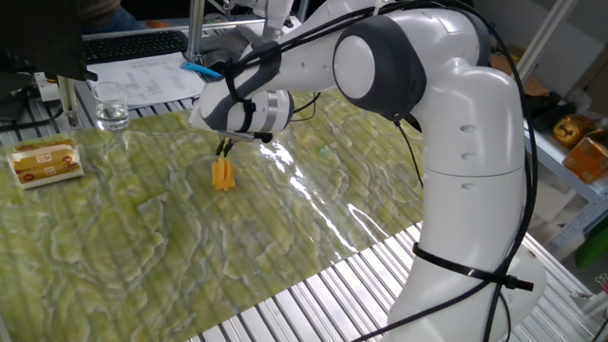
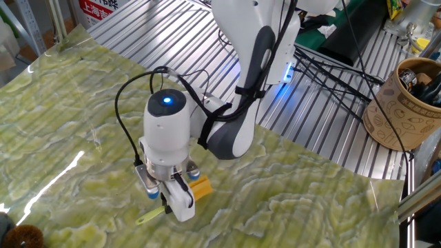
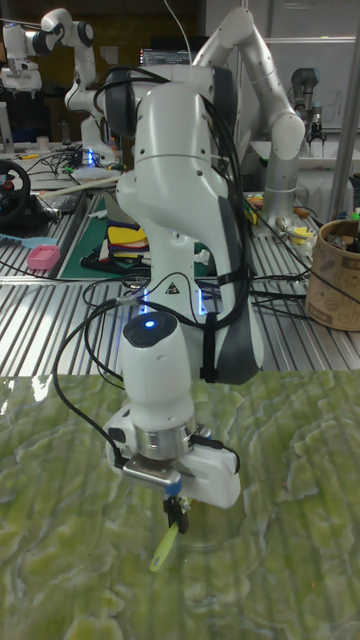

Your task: Scrub the table with a brush

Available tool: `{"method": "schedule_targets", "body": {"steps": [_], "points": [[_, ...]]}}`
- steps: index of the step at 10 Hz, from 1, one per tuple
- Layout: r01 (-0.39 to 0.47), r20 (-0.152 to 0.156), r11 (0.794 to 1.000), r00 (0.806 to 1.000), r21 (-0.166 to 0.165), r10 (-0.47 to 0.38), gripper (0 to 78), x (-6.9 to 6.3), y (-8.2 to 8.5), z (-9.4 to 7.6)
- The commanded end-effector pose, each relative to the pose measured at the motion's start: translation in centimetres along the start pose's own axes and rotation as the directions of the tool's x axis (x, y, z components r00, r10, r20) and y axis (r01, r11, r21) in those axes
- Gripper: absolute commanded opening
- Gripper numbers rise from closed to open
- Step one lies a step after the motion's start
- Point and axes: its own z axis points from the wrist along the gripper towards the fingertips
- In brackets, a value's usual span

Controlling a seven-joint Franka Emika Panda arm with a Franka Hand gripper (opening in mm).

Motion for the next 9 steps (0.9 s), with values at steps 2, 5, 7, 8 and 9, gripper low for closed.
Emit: {"method": "schedule_targets", "body": {"steps": [2, 5, 7, 8, 9], "points": [[0.11, 0.057, 0.994, 0.992, 0.024, -0.111, 1.7, -1.0, -1.5, 1.6], [0.158, 0.055, 0.987, 0.986, 0.035, -0.16, 1.7, -2.2, -3.0, 1.7], [0.221, 0.038, 0.974, 0.974, 0.049, -0.223, 1.7, -4.1, -4.8, 1.0], [0.243, 0.031, 0.969, 0.969, 0.054, -0.245, 1.7, -4.8, -5.4, 0.6], [0.279, 0.024, 0.959, 0.96, 0.057, -0.28, 1.7, -6.1, -6.7, 0.1]]}}
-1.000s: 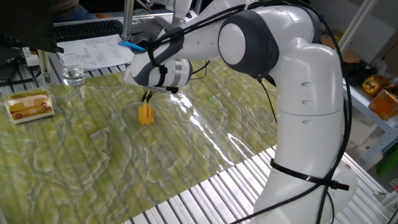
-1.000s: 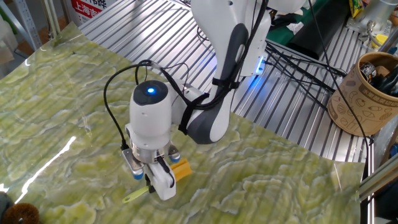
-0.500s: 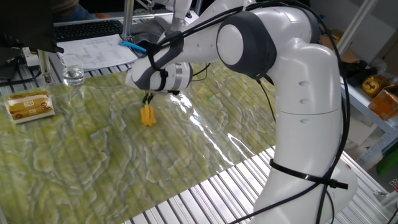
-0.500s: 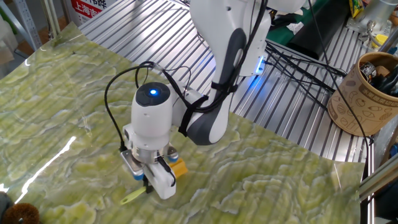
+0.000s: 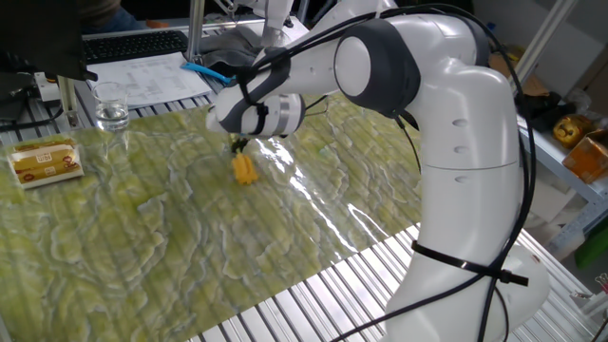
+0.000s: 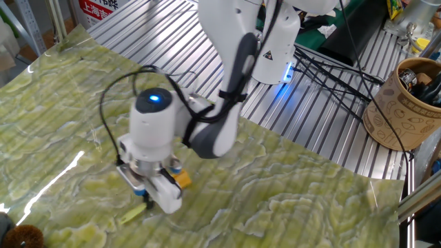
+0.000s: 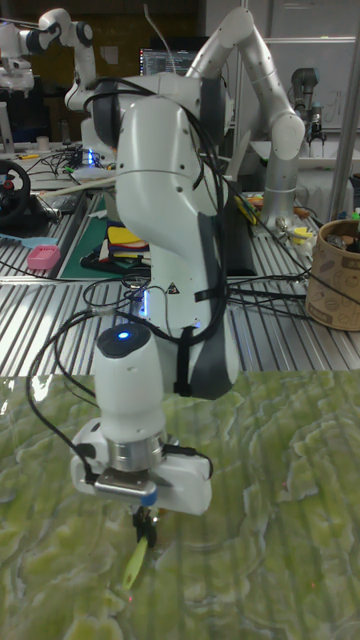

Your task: Scrub the table with a brush

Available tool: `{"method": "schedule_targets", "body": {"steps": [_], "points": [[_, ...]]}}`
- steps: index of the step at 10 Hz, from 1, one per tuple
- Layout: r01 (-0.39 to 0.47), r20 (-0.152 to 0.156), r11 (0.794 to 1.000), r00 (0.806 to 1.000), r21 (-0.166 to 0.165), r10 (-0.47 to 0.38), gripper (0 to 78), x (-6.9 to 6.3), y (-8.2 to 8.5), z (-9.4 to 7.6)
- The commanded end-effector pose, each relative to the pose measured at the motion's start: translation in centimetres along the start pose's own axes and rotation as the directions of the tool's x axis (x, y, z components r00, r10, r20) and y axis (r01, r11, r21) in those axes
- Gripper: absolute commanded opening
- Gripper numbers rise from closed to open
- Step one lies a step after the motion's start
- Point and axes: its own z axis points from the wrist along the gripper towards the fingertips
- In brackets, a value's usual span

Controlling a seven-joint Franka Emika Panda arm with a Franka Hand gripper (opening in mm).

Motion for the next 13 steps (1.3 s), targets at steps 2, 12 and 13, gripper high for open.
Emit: {"method": "schedule_targets", "body": {"steps": [2, 12, 13], "points": [[0.138, -0.017, 0.99, 0.99, 0.022, -0.138, 1.7, -3.7, -5.1, -0.8], [0.08, -0.162, 0.995, 0.984, 0.057, -0.069, 1.7, -5.0, -5.3, -3.9], [0.072, -0.161, 0.996, 0.985, 0.061, -0.062, 1.7, -4.7, -4.9, -4.2]]}}
